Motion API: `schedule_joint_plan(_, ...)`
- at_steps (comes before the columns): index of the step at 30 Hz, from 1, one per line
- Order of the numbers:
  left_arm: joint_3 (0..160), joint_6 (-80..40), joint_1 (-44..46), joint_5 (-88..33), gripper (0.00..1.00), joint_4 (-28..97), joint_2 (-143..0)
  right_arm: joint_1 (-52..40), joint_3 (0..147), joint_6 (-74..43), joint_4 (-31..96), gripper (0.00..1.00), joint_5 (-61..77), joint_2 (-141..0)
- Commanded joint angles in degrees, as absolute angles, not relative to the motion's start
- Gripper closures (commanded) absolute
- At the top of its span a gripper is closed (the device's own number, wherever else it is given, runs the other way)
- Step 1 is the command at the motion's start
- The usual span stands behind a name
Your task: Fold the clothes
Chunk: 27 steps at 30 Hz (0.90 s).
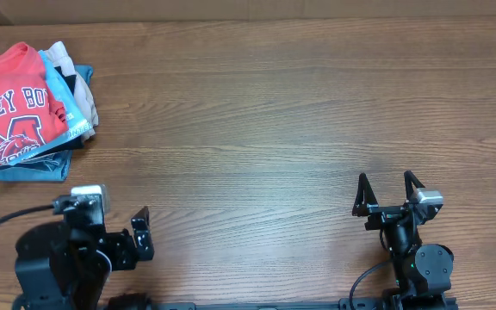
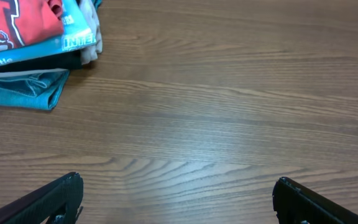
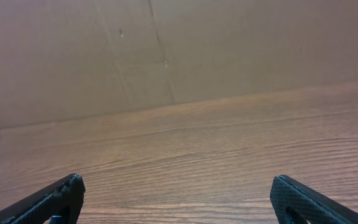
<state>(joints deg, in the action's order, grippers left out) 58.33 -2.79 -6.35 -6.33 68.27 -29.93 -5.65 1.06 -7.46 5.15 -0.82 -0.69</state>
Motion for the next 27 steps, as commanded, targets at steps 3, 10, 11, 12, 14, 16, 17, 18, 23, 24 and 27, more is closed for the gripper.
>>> schedule_joint_plan(3,48.23,-1.28,-5.39,-4.91,0.0,61.87,-21.76,-5.54,0.45,-7.22,4.78,0.0,-0.54,-0.16)
schedule_joint_plan(10,28.16,-1.3,-0.67,-3.81,0.0,42.46,-8.99,-5.54,0.45,-7.22,4.78,0.0,-0.54,-0.16)
schedule_joint_plan(11,25.54,-1.3,-0.27,-3.75,0.0,39.7,-7.38,-5.54,0.45,-7.22,4.78,0.0,-0.54,-0.16)
schedule_joint_plan(12,22.68,-1.39,0.08,-3.73,0.0,36.73,-5.61,-5.56,0.45,-7.22,4.8,0.0,-0.54,-0.16)
schedule_joint_plan(14,18.55,-1.74,0.45,-3.7,0.0,32.14,-3.01,-5.54,0.45,-7.22,4.8,0.0,-0.54,-0.16)
schedule_joint_plan(16,14.26,-1.72,0.49,-3.68,0.0,26.59,-0.45,-5.54,0.45,-7.22,4.8,0.0,-0.54,-0.16)
schedule_joint_plan(17,12.56,-1.69,0.56,-3.55,0.0,23.66,-0.14,-5.54,0.45,-7.22,4.78,0.0,-0.54,-0.16)
schedule_joint_plan(18,11.18,-1.72,0.67,-3.16,0.0,20.73,-0.34,-5.54,0.45,-7.22,4.8,0.0,-0.54,-0.16)
schedule_joint_plan(23,5.3,-1.26,1.52,-0.99,0.0,7.25,-0.21,-5.54,0.45,-7.22,4.78,0.0,-0.54,-0.16)
schedule_joint_plan(24,4.19,-1.26,1.52,-0.99,0.0,4.99,-0.19,-5.54,0.45,-7.22,4.8,0.0,-0.54,-0.16)
schedule_joint_plan(27,0.95,-1.26,1.52,-1.04,0.0,0.47,-0.19,-5.54,0.45,-7.22,4.78,0.0,-0.54,-0.16)
